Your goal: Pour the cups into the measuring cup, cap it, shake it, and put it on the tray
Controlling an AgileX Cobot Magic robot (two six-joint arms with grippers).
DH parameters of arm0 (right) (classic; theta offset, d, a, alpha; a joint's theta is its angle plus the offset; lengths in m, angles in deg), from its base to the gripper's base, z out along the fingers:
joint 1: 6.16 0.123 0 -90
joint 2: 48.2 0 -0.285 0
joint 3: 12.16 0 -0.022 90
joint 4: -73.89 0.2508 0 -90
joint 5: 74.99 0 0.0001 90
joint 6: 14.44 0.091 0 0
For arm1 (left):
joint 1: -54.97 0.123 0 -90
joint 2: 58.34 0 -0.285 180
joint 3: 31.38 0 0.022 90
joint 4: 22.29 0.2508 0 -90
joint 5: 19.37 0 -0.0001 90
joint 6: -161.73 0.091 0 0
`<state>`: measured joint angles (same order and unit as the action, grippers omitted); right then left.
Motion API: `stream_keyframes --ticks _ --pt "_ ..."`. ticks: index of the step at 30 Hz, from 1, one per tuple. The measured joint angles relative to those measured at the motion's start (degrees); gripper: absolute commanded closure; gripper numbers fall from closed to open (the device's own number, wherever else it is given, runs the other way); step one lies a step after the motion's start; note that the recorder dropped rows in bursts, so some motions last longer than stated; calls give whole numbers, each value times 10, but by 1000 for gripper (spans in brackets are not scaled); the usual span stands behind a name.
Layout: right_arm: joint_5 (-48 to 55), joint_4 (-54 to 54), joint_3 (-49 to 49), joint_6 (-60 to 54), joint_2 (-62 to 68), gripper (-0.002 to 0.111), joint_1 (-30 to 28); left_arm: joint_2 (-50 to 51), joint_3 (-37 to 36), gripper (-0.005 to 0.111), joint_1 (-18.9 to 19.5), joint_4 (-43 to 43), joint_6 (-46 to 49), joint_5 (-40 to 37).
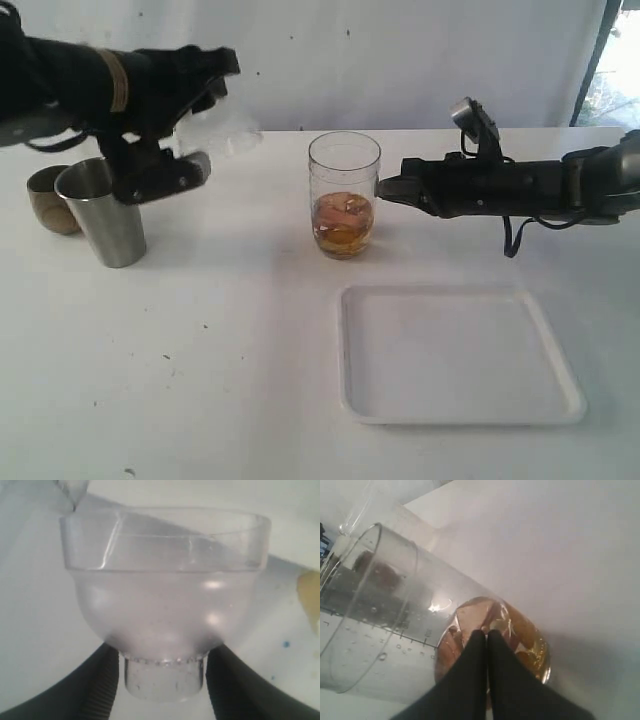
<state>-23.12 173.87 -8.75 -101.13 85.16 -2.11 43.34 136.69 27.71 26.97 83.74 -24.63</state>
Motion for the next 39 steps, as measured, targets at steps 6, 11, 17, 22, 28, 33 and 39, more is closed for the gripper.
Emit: stream_keyframes --ticks 6,11,17,22,28,33,39 --pt "0 -1 0 1 0 108 0 -13 -120 107 -35 10 -7 -18" --pt "1 -1 0 2 0 108 0 7 -145 107 -42 32 -56 -58" --pt "2 -2 -1 3 0 108 0 62 -145 107 -53 252 -298 -165" --pt "3 -3 -3 3 0 108 0 90 -145 107 -86 462 -575 -249" --pt "10 -6 -3 4 0 108 0 90 -153 104 -124 498 -642 -252" --pt "13 -10 -3 6 0 108 0 93 -164 63 -132 498 -655 -263" --pt "15 -12 -3 6 0 108 0 95 -165 27 -132 498 -663 -265"
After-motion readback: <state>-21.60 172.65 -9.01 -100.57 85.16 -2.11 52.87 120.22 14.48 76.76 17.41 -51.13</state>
